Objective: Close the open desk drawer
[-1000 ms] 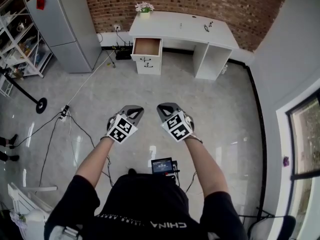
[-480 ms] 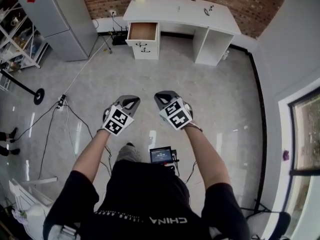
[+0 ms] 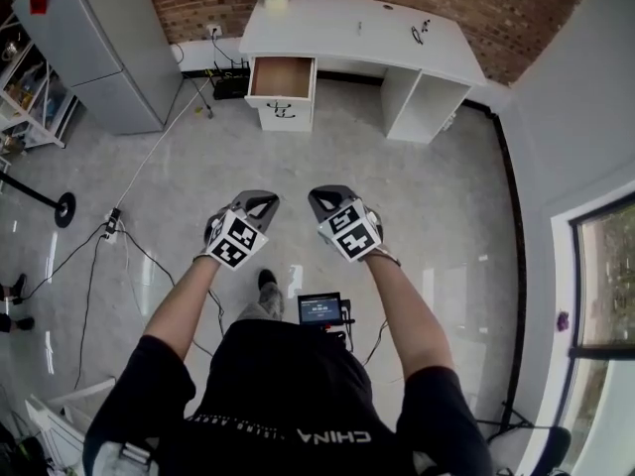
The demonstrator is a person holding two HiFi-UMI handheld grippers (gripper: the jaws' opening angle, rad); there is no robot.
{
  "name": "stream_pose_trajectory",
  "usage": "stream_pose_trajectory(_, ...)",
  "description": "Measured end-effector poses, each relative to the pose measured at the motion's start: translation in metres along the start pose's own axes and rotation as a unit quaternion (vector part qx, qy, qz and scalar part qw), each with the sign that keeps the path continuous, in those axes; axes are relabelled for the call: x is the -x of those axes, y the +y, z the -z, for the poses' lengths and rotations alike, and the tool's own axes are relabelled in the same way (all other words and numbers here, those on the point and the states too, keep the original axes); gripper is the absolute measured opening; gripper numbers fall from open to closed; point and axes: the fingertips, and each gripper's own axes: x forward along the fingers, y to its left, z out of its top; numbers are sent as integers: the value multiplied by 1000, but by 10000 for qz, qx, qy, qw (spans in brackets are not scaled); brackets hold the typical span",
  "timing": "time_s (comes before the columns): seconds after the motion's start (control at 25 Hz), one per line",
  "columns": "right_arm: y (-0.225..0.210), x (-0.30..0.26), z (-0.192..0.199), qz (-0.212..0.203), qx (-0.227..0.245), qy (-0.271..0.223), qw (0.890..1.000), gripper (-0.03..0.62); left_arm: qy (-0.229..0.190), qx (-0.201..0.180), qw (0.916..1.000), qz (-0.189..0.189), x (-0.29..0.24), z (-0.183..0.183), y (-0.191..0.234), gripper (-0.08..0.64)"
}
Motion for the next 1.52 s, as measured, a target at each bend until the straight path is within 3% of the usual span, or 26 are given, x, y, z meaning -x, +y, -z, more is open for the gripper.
stream_pose_trajectory(0.4,-69,-114,-81,312,-204,66,9993,17,-51,-179,9997,185,-32,13,158,12)
stream_pose_trajectory(0.72,-112,-169,-89,205,-169,250,9993,15,10,-82,9996,281,-77,21,214,12)
stream_pose_trajectory(1.0,-193,-238,-87,-5,-121,309,9994,15,209,-97,9994,248,-152,25,277,12)
stream_pose_trajectory(1.24,-293,-284,-126,-234,-60,153,9996,15,384,-92,9992,38,-221,-11,357,12)
stream_pose_trajectory(1.4,-354,-306,-147,-405,-140,77,9991,15,170,333,9991,-203,-266,-50,408,12)
stream_pose_trajectory(1.52,-377,-326,-153,-515,-222,43,9984,15,125,550,9982,-223,-291,-65,423,12)
